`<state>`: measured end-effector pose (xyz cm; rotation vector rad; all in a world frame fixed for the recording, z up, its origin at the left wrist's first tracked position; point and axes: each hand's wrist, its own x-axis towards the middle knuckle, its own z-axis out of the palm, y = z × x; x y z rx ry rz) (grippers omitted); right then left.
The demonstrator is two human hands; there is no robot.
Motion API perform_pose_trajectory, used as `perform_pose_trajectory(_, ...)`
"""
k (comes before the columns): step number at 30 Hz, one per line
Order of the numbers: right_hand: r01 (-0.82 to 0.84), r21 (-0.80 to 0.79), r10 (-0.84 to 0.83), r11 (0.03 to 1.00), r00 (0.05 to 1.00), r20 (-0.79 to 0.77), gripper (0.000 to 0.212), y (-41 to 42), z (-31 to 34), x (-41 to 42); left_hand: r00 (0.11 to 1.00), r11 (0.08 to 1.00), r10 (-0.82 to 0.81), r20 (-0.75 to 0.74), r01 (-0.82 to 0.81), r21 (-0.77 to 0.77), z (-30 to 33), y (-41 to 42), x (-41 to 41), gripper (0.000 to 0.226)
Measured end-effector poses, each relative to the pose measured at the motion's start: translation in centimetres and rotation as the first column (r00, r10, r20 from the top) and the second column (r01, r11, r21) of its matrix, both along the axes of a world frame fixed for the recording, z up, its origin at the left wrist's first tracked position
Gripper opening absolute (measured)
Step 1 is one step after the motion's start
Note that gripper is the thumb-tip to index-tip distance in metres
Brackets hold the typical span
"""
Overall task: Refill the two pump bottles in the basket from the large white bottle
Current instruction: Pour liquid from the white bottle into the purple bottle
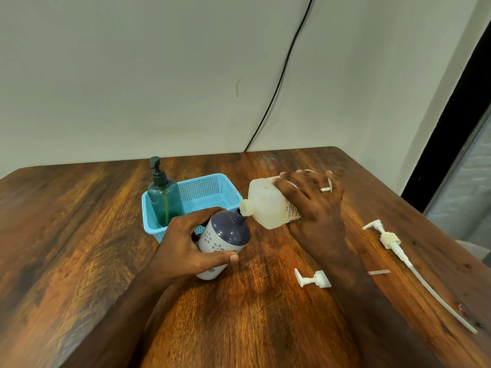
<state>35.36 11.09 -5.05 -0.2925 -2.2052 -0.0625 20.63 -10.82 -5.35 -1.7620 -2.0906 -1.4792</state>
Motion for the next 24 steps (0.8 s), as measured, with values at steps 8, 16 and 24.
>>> perform_pose_trajectory(8, -0.010, 0.004, 0.010, 1.000, 1.000, -0.007, 0.079, -0.09, 0.07, 0.05, 1.000, 1.000, -0.005, 0.005, 0.005, 0.022, 0.19, -0.03, 0.26, 0.066)
perform_pose_trajectory(16, -0.011, 0.001, 0.011, 1.000, 1.000, -0.002, 0.082, -0.06, 0.09, 0.05, 1.000, 1.000, -0.004, -0.009, 0.004, 0.018, 0.09, -0.05, 0.05, 0.067)
perform_pose_trajectory(24, -0.011, 0.005, 0.011, 1.000, 1.000, -0.006, 0.081, -0.06, 0.06, 0.04, 1.000, 1.000, 0.007, 0.000, -0.007, 0.002, -0.05, -0.06, -0.03, 0.066)
